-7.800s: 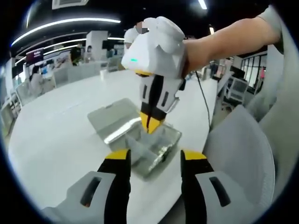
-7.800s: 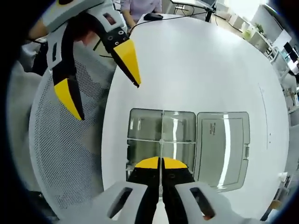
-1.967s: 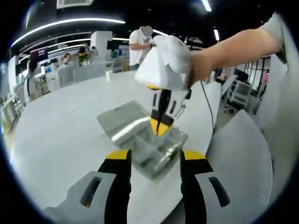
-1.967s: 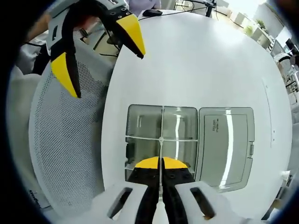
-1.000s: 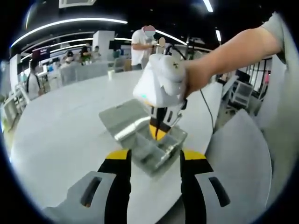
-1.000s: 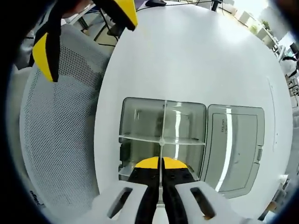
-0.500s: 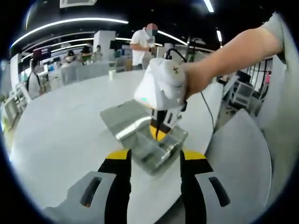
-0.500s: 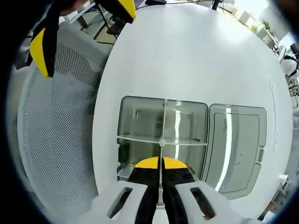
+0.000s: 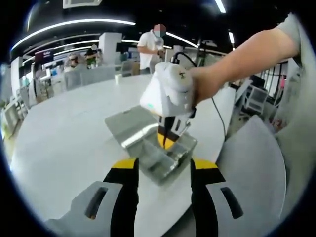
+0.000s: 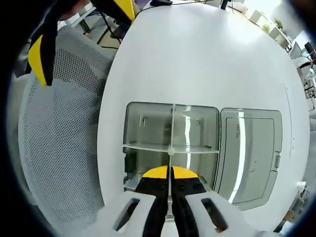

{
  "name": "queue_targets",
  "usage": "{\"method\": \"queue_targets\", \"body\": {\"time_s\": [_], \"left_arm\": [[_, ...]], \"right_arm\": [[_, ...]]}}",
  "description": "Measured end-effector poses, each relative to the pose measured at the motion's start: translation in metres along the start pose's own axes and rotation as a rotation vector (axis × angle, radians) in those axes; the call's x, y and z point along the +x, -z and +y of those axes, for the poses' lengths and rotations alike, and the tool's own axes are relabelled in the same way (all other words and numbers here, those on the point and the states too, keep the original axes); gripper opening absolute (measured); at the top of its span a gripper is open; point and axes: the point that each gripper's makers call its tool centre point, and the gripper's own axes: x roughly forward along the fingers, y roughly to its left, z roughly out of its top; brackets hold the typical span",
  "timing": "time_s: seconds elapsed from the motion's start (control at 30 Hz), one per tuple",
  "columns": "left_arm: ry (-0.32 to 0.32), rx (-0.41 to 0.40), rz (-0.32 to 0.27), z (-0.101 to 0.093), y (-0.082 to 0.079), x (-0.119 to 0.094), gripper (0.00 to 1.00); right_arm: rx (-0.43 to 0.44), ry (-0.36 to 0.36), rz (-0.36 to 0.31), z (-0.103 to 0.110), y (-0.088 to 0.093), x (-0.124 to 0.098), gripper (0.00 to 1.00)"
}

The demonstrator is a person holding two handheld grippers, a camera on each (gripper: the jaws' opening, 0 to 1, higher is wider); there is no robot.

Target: Insert the divider into the dual guide fixture by aligning both edges with the guide slots and pushing it downward to the bottom, including one-sided entry, uneven engagement, binding, and posture correction.

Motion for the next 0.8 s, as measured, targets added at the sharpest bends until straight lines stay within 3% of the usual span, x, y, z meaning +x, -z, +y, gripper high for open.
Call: {"method": "queue_targets", "body": {"time_s": [0.17,0.33,0.53,0.8], "left_arm": [[-0.002,-0.004,0.004,0.0,0.001,-0.001,0.42],[-0.007,-0.011,0.009,0.001,0.003,-0.002,0.45],[-0.012,-0.027,0.013,0.006,0.007,-0.004,0.48],[-0.015,-0.043,0.007,0.009,0.008,-0.006,0.53]], "right_arm": [[0.021,-0.001,-0.01,-0.002,0.0,0.002,0.0],[0.078,-0.014,-0.075,0.004,0.001,0.004,0.0],[0.104,0.009,-0.131,-0.006,0.001,-0.003,0.07],[0.168,0.015,-0.287,-0.006,-0.002,-0.021,0.18]]}}
